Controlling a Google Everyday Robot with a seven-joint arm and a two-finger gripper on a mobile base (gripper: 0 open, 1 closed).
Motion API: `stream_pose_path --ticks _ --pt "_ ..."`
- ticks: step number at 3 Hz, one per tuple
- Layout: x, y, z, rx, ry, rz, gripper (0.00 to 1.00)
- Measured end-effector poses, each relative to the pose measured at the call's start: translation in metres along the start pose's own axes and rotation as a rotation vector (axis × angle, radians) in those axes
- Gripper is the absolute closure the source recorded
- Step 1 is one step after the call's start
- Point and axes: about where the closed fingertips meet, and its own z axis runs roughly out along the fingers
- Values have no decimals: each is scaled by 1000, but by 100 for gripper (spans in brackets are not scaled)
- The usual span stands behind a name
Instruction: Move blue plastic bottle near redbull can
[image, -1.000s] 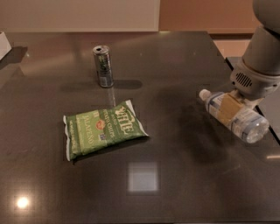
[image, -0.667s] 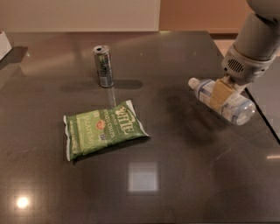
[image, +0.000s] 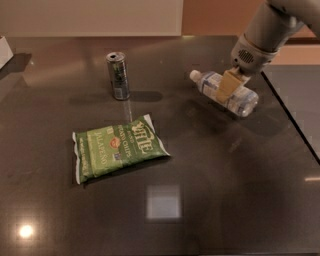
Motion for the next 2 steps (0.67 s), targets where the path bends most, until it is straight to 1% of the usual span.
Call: stream_pose_path --ticks 1,2 --pt "-52 6 26 -60 -51 -65 100" --pt "-82 25 44 -98 -66 -107 100"
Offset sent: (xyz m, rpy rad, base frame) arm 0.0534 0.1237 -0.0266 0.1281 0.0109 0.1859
